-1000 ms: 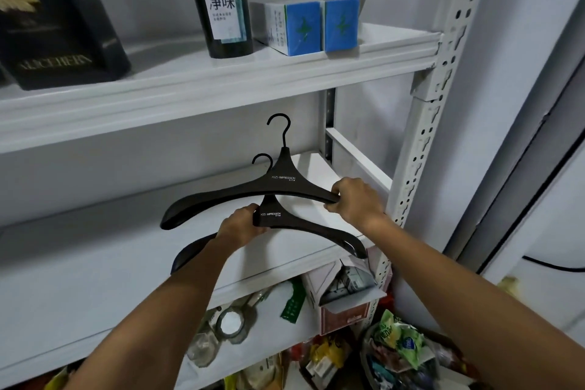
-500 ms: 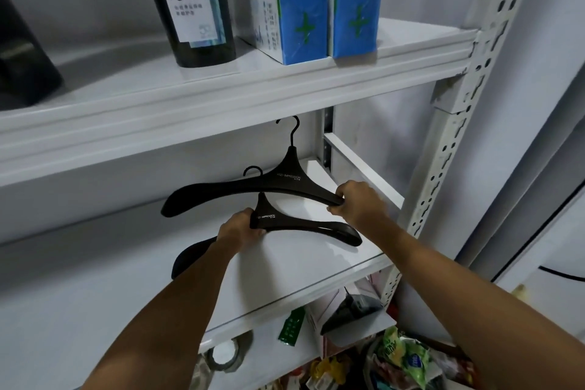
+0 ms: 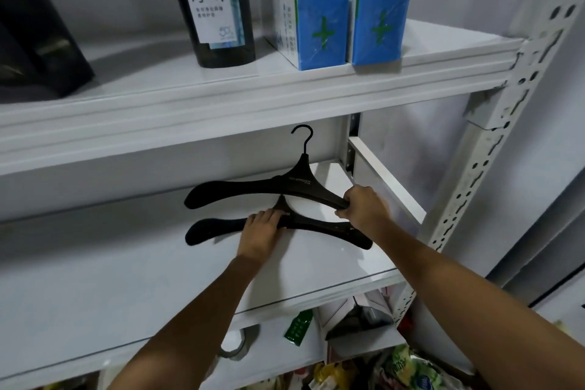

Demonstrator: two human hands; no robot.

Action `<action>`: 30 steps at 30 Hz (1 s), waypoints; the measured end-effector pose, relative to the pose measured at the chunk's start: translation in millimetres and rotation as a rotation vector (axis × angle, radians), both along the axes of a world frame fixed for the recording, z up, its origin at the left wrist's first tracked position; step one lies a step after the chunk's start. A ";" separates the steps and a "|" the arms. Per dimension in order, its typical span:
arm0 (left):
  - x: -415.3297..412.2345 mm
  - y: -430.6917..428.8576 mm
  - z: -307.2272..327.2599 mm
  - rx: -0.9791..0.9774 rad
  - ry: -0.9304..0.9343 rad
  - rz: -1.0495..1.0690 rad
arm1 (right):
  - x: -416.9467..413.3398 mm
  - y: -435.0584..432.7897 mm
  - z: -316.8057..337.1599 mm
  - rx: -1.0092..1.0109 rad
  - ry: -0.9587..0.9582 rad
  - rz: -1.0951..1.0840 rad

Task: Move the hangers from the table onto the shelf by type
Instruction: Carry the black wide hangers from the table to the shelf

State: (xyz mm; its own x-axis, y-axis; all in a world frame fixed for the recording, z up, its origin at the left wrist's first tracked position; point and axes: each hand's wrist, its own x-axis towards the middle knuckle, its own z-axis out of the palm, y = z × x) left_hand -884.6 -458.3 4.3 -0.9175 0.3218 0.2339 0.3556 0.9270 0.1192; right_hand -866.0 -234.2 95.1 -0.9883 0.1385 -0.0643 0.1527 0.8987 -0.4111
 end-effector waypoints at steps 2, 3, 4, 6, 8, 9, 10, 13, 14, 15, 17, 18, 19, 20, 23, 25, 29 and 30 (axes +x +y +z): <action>17.9 -1.8 12.9 -0.001 0.048 -0.097 | -0.8 -4.6 -1.2 0.023 -0.014 0.003; 27.9 -3.6 20.8 0.010 0.111 -0.147 | -0.4 -7.7 -2.3 0.039 -0.013 0.004; 37.4 -5.7 27.8 0.032 0.189 -0.194 | 0.6 -10.6 -3.9 0.056 -0.011 0.007; 51.6 -11.0 38.4 0.012 0.348 -0.254 | 4.4 -17.1 -8.4 0.082 -0.021 0.021; 60.5 -16.6 49.7 0.005 0.432 -0.265 | 9.5 -23.7 -14.2 0.099 -0.038 0.046; 63.6 -19.4 55.6 0.023 0.452 -0.252 | 12.2 -27.3 -17.7 0.106 -0.049 0.061; 65.6 -22.3 60.1 0.042 0.468 -0.229 | 15.1 -30.7 -21.4 0.112 -0.059 0.077; 67.5 -31.4 70.6 0.047 0.422 -0.133 | 23.3 -42.5 -31.3 0.119 -0.075 0.126; 66.7 -34.9 71.2 0.045 0.357 -0.083 | 25.6 -45.8 -34.1 0.119 -0.078 0.139; 64.5 -38.3 69.8 0.040 0.267 -0.029 | 27.6 -48.2 -36.9 0.121 -0.080 0.149; 57.5 -45.2 62.5 0.010 0.090 0.054 | 31.0 -51.6 -42.0 0.125 -0.086 0.162; 53.7 -47.6 58.1 -0.014 0.025 0.078 | 32.3 -52.1 -44.8 0.125 -0.091 0.165; 50.1 -48.6 54.2 -0.040 -0.027 0.095 | 33.1 -51.8 -47.5 0.121 -0.096 0.165; 46.8 -48.8 51.0 -0.065 -0.072 0.107 | 33.7 -50.7 -49.8 0.119 -0.100 0.162; 36.4 -46.8 44.2 -0.108 -0.181 0.134 | 33.8 -44.8 -56.0 0.137 -0.120 0.141; 30.0 -44.2 41.0 -0.152 -0.229 0.133 | 32.8 -40.7 -61.0 0.165 -0.149 0.143; 18.7 -40.0 35.5 -0.209 -0.302 0.133 | 26.9 -41.0 -69.6 0.217 -0.160 0.172; 16.3 -40.0 33.9 -0.219 -0.322 0.136 | 24.9 -42.7 -70.3 0.239 -0.151 0.182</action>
